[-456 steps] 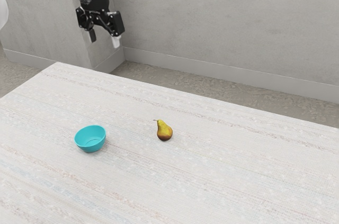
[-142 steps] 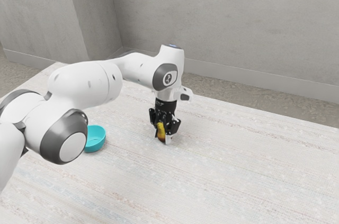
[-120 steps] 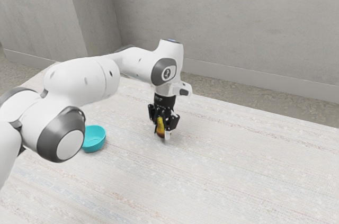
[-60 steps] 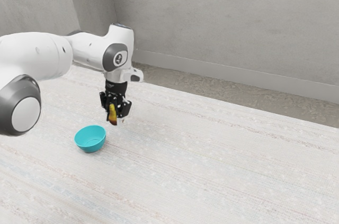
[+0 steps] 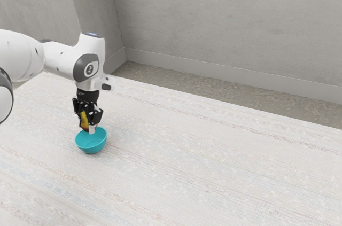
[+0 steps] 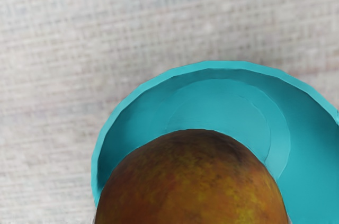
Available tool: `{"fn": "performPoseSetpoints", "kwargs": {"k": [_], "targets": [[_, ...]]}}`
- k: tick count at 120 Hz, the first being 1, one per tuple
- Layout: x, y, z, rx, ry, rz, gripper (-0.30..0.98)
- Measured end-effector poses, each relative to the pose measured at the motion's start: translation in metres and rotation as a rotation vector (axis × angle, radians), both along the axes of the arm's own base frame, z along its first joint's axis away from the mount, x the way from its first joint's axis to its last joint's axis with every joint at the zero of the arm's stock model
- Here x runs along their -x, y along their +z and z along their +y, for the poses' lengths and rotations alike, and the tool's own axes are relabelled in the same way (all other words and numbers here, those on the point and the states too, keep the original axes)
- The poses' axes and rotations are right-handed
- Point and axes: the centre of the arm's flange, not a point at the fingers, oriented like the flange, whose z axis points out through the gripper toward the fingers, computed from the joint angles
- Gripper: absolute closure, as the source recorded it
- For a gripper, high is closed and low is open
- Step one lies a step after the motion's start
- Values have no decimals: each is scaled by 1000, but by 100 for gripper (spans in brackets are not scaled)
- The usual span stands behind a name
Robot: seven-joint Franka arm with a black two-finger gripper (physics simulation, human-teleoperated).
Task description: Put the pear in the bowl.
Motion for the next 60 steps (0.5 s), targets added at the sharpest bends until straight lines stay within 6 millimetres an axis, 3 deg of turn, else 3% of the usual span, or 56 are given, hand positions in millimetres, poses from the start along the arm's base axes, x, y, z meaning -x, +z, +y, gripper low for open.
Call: {"fn": "performPoseSetpoints", "kwargs": {"k": [26,52,60], "targets": [[25,-7,-4,19,-28,-1,64],[28,-11,-10,16,-59,-8,63],[27,-10,-13,18,-66,-11,55]]}}
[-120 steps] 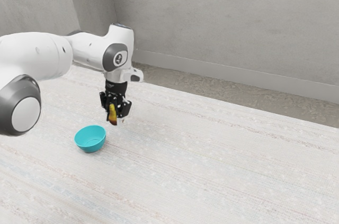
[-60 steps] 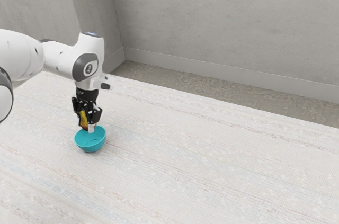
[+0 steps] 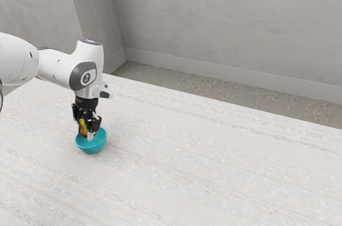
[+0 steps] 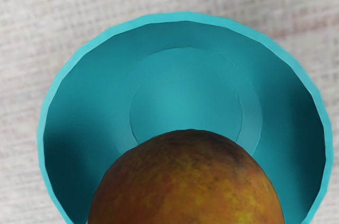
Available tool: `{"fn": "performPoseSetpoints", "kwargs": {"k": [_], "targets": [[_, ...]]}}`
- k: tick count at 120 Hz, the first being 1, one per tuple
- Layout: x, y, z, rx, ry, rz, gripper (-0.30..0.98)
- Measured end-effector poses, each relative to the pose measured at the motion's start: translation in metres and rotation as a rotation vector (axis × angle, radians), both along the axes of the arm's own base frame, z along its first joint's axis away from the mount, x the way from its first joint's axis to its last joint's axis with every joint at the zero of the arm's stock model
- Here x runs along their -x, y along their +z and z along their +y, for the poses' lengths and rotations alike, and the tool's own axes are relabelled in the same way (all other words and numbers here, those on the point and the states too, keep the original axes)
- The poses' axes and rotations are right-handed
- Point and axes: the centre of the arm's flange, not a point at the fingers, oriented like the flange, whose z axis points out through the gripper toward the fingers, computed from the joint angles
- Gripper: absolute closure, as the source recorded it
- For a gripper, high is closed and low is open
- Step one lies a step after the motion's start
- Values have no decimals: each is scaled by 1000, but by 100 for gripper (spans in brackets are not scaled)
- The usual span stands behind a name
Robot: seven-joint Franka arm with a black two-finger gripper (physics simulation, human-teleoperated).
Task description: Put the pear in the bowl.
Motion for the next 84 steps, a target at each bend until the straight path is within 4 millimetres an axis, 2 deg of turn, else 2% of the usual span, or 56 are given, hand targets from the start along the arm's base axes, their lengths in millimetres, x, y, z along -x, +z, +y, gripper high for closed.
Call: {"fn": "performPoseSetpoints", "kwargs": {"k": [19,35,43,48,56,67,77,84], "targets": [[0,0,-4,22,-7,0,27],[0,4,-4,32,-15,-3,14],[-3,16,-10,36,-30,-23,10],[-7,35,-21,39,-52,-55,9],[-17,79,-44,44,-94,-133,6],[-37,168,-86,78,-138,-269,4],[-35,239,-128,124,-156,-332,3],[-29,263,-144,142,-152,-327,2]]}}
